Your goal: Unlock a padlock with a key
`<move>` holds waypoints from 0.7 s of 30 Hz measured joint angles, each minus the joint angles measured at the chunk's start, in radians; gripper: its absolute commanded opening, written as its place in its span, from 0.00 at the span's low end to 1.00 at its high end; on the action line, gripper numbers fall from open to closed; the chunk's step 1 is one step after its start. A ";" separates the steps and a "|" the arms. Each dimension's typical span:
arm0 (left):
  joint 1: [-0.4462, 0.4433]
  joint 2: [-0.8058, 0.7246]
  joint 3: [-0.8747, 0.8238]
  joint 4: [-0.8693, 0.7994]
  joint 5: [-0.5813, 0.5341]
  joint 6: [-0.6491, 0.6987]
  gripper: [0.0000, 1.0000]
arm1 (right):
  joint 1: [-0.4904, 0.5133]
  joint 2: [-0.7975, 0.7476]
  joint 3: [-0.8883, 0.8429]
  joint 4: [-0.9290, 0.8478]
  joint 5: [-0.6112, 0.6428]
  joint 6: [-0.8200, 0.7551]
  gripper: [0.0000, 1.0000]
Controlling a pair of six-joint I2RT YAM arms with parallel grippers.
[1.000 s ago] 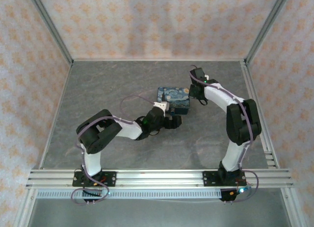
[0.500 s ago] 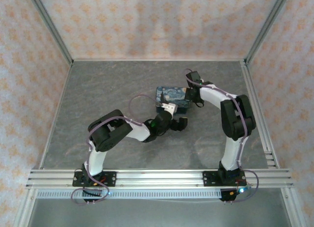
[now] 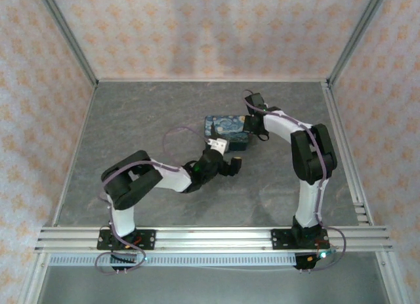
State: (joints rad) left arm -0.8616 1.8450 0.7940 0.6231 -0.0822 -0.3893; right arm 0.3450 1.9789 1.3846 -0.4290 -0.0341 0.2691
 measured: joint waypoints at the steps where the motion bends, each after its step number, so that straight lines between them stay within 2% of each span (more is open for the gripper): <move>1: 0.008 -0.011 0.000 -0.002 0.001 0.003 0.98 | 0.002 0.000 0.001 0.000 0.000 0.000 0.00; 7: 0.029 -0.003 0.007 -0.016 0.003 0.032 0.98 | 0.020 0.001 0.001 0.000 0.000 0.000 0.00; 21: 0.028 0.178 0.157 -0.032 0.011 0.037 0.95 | 0.036 0.043 0.044 0.001 -0.013 0.000 0.00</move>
State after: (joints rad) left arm -0.8333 2.0232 0.9508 0.5911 -0.0711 -0.3523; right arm 0.3809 2.0220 1.4288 -0.4282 -0.0471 0.2691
